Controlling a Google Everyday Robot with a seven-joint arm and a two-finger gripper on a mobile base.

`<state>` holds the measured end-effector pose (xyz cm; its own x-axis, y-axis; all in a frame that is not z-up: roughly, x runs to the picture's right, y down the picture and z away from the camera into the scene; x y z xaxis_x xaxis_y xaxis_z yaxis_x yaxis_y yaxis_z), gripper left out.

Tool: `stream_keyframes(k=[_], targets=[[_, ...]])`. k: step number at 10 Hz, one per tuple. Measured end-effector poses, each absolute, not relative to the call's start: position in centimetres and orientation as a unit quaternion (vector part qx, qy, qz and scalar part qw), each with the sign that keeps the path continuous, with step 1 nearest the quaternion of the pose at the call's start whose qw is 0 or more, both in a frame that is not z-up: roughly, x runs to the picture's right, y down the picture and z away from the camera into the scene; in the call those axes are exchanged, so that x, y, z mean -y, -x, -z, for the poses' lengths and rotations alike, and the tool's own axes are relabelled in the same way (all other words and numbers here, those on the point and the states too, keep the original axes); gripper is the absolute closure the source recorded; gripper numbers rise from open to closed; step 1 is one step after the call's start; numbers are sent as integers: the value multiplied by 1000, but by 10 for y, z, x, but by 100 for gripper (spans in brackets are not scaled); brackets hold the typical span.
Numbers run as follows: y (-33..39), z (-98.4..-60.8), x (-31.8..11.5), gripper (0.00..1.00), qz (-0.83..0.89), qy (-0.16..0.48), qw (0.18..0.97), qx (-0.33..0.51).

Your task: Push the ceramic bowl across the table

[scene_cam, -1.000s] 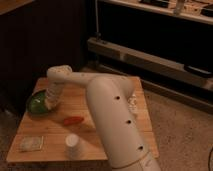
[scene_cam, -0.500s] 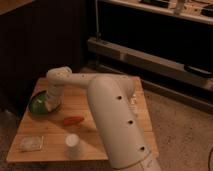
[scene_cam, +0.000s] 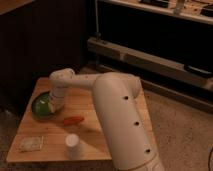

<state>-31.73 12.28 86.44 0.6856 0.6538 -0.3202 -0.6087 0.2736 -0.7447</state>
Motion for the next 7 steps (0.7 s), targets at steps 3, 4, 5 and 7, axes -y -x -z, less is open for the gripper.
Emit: stream_keyframes(k=[3,4,5,7], targets=[[299,-861,-129,100,-403,451,796,18],[289,-860,-132,100,-407,448,796,15],[287,-859,-134,100,-410,447,795,12],[287,-857,-137,100,-415,446,793,7]])
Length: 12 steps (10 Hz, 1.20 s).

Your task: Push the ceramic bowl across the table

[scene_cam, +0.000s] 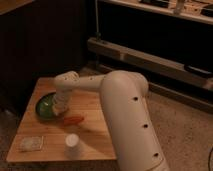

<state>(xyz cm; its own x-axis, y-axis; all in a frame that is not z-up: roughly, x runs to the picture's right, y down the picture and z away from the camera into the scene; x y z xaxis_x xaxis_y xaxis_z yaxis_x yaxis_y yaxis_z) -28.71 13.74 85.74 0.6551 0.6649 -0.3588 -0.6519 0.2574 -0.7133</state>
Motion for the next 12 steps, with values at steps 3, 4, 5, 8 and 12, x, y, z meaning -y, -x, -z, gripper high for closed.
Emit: stream_keyframes(k=[3,4,5,8,12], targets=[[272,-855,-140,100,-421,445,790,-2],[270,-855,-141,100,-424,444,789,-5],[272,-854,-143,100,-425,444,789,-6],[265,-854,-143,100,-431,443,786,-12],[256,-853,-147,100,-435,443,783,-23]])
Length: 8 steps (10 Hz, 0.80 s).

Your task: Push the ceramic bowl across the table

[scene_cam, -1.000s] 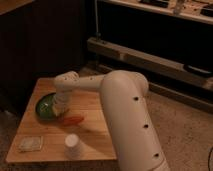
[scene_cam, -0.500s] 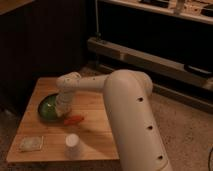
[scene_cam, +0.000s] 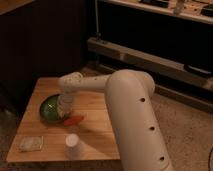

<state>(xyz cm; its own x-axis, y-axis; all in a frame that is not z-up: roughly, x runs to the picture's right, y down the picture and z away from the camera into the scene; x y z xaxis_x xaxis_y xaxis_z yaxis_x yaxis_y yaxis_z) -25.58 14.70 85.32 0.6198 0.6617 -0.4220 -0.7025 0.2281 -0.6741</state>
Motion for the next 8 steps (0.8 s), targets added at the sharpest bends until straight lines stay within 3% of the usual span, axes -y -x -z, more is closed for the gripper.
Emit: stream_keyframes(k=[8], targets=[[242,-849,-153,100,-445,444,777,-38]])
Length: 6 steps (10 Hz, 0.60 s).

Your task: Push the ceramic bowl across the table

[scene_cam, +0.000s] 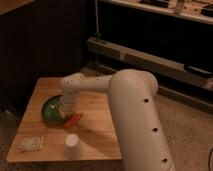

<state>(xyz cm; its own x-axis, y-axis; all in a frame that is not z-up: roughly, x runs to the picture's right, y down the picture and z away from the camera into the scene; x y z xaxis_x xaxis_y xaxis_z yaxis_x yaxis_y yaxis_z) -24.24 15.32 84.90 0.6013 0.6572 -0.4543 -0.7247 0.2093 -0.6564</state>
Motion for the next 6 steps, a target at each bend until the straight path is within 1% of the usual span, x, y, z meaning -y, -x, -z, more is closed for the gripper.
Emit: stream_keyframes(k=[6], targets=[[227,-844,-160,100,-450,443,774,-49]])
